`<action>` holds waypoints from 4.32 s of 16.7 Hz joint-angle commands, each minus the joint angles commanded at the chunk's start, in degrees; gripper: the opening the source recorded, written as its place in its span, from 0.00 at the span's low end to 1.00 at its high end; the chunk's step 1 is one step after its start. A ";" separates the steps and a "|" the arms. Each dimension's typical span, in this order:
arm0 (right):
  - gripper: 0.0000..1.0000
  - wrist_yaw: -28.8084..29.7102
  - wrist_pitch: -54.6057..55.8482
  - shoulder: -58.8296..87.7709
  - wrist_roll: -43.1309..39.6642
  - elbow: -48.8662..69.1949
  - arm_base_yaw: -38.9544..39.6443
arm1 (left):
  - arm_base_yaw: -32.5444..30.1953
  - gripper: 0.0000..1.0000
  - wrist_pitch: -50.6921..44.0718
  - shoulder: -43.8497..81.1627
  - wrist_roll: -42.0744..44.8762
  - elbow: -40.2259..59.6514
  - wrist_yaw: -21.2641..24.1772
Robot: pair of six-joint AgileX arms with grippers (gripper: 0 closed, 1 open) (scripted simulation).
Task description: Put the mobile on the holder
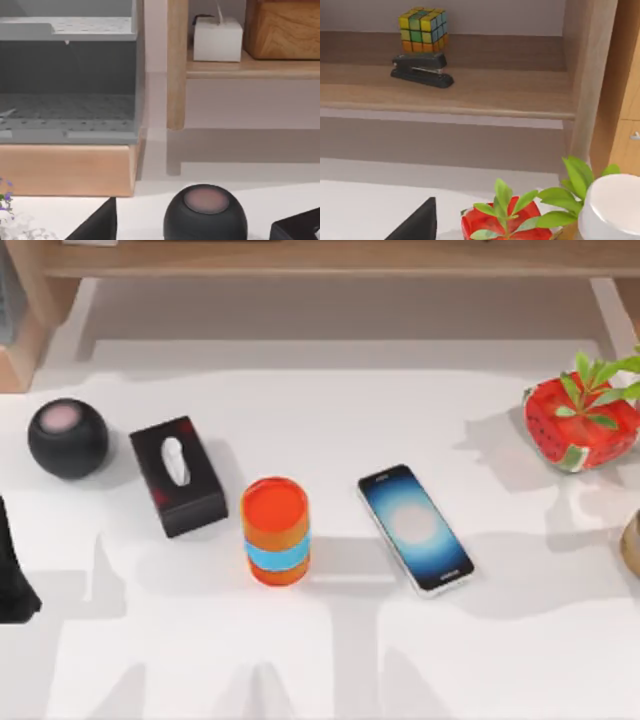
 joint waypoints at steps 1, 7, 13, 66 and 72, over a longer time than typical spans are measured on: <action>1.00 0.15 -3.19 5.40 0.00 5.24 1.09 | 0.00 1.00 0.00 0.00 0.00 0.00 0.00; 1.00 1.13 -25.00 42.44 0.40 35.92 9.33 | 0.00 1.00 0.00 0.00 0.00 0.00 0.00; 1.00 1.40 -43.48 76.04 3.37 56.61 17.64 | 0.00 1.00 0.00 0.00 0.00 0.00 0.00; 0.00 0.57 -37.66 99.86 7.74 60.58 25.56 | 0.00 1.00 0.00 0.00 0.00 0.00 0.00; 0.00 1.38 -38.23 95.88 8.36 65.40 24.68 | 0.00 1.00 0.00 0.00 0.00 0.00 0.00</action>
